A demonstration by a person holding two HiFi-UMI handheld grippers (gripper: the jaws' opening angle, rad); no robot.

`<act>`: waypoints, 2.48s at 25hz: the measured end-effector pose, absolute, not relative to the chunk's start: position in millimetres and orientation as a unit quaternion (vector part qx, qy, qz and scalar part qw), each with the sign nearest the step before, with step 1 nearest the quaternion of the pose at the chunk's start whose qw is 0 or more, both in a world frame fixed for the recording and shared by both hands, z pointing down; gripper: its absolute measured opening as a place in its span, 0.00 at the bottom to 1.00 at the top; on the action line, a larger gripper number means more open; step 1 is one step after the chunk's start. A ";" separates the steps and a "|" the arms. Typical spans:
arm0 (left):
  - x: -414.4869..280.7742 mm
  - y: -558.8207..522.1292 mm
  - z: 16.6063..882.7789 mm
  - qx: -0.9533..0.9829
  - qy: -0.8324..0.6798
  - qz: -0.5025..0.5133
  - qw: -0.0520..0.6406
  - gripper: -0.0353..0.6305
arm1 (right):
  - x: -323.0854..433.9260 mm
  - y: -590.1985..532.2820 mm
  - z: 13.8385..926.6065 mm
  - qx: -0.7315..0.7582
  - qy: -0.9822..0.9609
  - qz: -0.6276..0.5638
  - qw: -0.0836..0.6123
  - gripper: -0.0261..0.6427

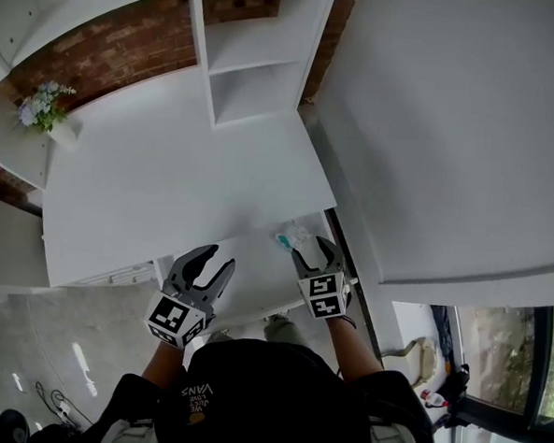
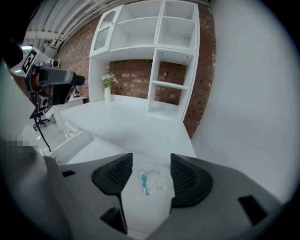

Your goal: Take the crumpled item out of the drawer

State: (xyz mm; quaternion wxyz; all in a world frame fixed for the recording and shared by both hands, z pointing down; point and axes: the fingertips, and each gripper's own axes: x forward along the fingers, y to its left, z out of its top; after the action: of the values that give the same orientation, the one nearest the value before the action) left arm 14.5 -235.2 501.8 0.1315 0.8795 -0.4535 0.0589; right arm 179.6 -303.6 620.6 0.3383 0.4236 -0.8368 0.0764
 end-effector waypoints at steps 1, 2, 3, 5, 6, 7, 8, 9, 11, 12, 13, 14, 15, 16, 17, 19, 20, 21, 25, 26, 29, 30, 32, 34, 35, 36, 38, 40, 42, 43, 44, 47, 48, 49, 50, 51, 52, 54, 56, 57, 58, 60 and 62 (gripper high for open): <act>16.3 -237.3 503.3 0.877 -0.458 0.059 0.132 0.27 | 178.6 -307.3 629.5 0.414 -0.838 0.077 0.346 0.41; 17.4 -238.6 505.9 0.875 -0.463 0.060 0.133 0.27 | 177.2 -310.4 638.3 0.404 -0.839 0.077 0.355 0.41; 18.2 -239.8 507.7 0.872 -0.467 0.060 0.134 0.27 | 175.5 -312.9 647.3 0.395 -0.840 0.078 0.364 0.41; 19.8 -242.7 509.3 0.868 -0.475 0.060 0.136 0.27 | 171.7 -317.6 665.9 0.376 -0.840 0.079 0.384 0.41; 20.2 -244.2 509.7 0.865 -0.479 0.061 0.136 0.27 | 169.8 -319.7 675.7 0.366 -0.839 0.080 0.395 0.41; 20.1 -245.3 510.7 0.862 -0.484 0.061 0.136 0.27 | 168.0 -321.3 685.8 0.357 -0.838 0.081 0.406 0.41; 19.3 -245.6 513.1 0.859 -0.490 0.062 0.137 0.27 | 166.2 -322.1 696.1 0.346 -0.837 0.081 0.417 0.41; 18.3 -245.4 516.0 0.855 -0.495 0.063 0.139 0.27 | 164.6 -322.4 706.1 0.335 -0.835 0.081 0.428 0.40; 17.8 -246.5 518.4 0.849 -0.505 0.062 0.142 0.27 | 161.8 -322.8 724.3 0.313 -0.832 0.077 0.452 0.39; 17.9 -247.3 519.1 0.846 -0.510 0.060 0.145 0.27 | 160.4 -323.3 732.7 0.302 -0.829 0.073 0.464 0.39; 17.6 -247.9 520.7 0.843 -0.514 0.060 0.147 0.27 | 158.9 -324.0 740.9 0.292 -0.827 0.071 0.475 0.39; 17.2 -248.1 522.9 0.840 -0.519 0.060 0.149 0.27 | 157.0 -324.7 748.9 0.282 -0.825 0.068 0.485 0.39; 16.8 -248.0 525.5 0.837 -0.523 0.061 0.152 0.27 | 154.9 -325.2 756.5 0.273 -0.823 0.065 0.494 0.38; 16.5 -247.4 528.1 0.833 -0.527 0.061 0.154 0.27 | 152.9 -325.1 763.9 0.263 -0.821 0.062 0.502 0.37; 16.3 -246.3 530.4 0.830 -0.532 0.062 0.157 0.27 | 151.1 -324.5 771.1 0.254 -0.820 0.059 0.509 0.36; 15.8 -243.6 533.9 0.823 -0.541 0.062 0.162 0.27 | 147.9 -322.6 785.0 0.238 -0.817 0.053 0.523 0.33; 15.6 -243.1 535.4 0.820 -0.544 0.063 0.164 0.27 | 146.8 -322.4 791.7 0.231 -0.815 0.051 0.529 0.31; 15.1 -243.2 536.8 0.818 -0.547 0.064 0.164 0.27 | 146.1 -322.8 798.4 0.227 -0.812 0.050 0.535 0.29; 11.3 -243.9 543.6 0.814 -0.551 0.069 0.167 0.27 | 145.3 -324.4 825.7 0.219 -0.795 0.059 0.563 0.29; 10.4 -243.7 545.3 0.814 -0.552 0.070 0.168 0.27 | 145.5 -324.9 831.3 0.218 -0.791 0.058 0.569 0.29; 6.3 -243.9 549.0 0.810 -0.556 0.071 0.172 0.27 | 146.2 -327.9 842.7 0.225 -0.782 0.053 0.579 0.25; 4.6 -243.5 550.2 0.809 -0.557 0.071 0.173 0.27 | 146.2 -328.8 845.1 0.227 -0.779 0.051 0.582 0.23; 2.4 -242.2 552.7 0.806 -0.560 0.071 0.177 0.27 | 146.1 -330.9 847.8 0.230 -0.777 0.045 0.584 0.18; 2.5 -240.4 555.3 0.806 -0.559 0.071 0.182 0.27 | 146.5 -332.6 849.5 0.233 -0.776 0.041 0.585 0.16; 2.6 -239.5 556.4 0.806 -0.558 0.071 0.184 0.27 | 146.5 -333.4 849.8 0.234 -0.775 0.039 0.586 0.14; 2.7 -238.7 557.2 0.806 -0.557 0.071 0.185 0.27 | 146.8 -334.4 849.7 0.237 -0.774 0.035 0.586 0.12; 2.9 -237.7 557.9 0.808 -0.555 0.071 0.186 0.27 | 147.3 -335.7 848.7 0.242 -0.773 0.027 0.586 0.07; 2.7 -237.7 557.5 0.809 -0.553 0.071 0.186 0.27 | 146.8 -335.3 845.9 0.244 -0.774 0.028 0.584 0.06; 2.6 -238.1 556.4 0.811 -0.551 0.071 0.184 0.27 | 148.1 -335.5 842.9 0.249 -0.774 0.030 0.581 0.05; 3.0 -238.2 555.8 0.812 -0.549 0.071 0.184 0.27 | 149.6 -335.8 841.5 0.253 -0.774 0.031 0.580 0.04; 3.3 -238.1 555.2 0.813 -0.548 0.071 0.183 0.27 | 151.4 -335.9 840.2 0.256 -0.773 0.031 0.579 0.04; 3.2 -237.3 553.8 0.816 -0.545 0.071 0.181 0.27 | 154.2 -335.7 834.7 0.265 -0.776 0.037 0.572 0.04; 3.2 -237.2 553.3 0.816 -0.544 0.071 0.181 0.27 | 154.7 -336.4 831.6 0.270 -0.777 0.038 0.567 0.04; 3.5 -237.2 552.6 0.817 -0.544 0.071 0.181 0.27 | 155.2 -337.3 827.9 0.275 -0.779 0.039 0.562 0.04; 3.9 -237.3 551.8 0.817 -0.543 0.071 0.180 0.27 | 155.6 -338.1 824.2 0.279 -0.782 0.040 0.557 0.04; 4.4 -237.3 551.1 0.818 -0.542 0.071 0.180 0.27 | 156.2 -338.8 820.3 0.282 -0.783 0.042 0.552 0.04; 5.3 -237.2 550.4 0.819 -0.541 0.071 0.179 0.27 | 157.2 -339.4 816.4 0.285 -0.785 0.044 0.549 0.04; 7.6 -237.5 549.0 0.822 -0.537 0.070 0.178 0.27 | 159.7 -340.3 808.5 0.290 -0.787 0.046 0.543 0.04; 10.0 -238.4 546.8 0.826 -0.531 0.069 0.176 0.27 | 161.8 -340.4 799.1 0.296 -0.789 0.049 0.536 0.04; 11.2 -239.0 545.7 0.829 -0.527 0.069 0.174 0.27 | 162.4 -340.1 793.7 0.299 -0.791 0.051 0.532 0.04; 12.3 -239.6 544.4 0.832 -0.523 0.069 0.172 0.27 | 162.8 -339.5 787.8 0.303 -0.792 0.053 0.527 0.04; 14.2 -241.1 541.1 0.838 -0.515 0.067 0.169 0.27 | 163.3 -337.5 775.5 0.312 -0.796 0.058 0.515 0.04; 15.1 -242.4 537.1 0.844 -0.507 0.066 0.165 0.27 | 163.8 -334.5 762.4 0.323 -0.800 0.063 0.503 0.04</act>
State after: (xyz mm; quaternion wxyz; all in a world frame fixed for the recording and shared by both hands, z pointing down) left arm 15.1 -242.4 537.1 0.1647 0.8436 -0.5068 0.0662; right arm 163.8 -334.5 762.4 0.5026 0.3228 -0.7995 0.0632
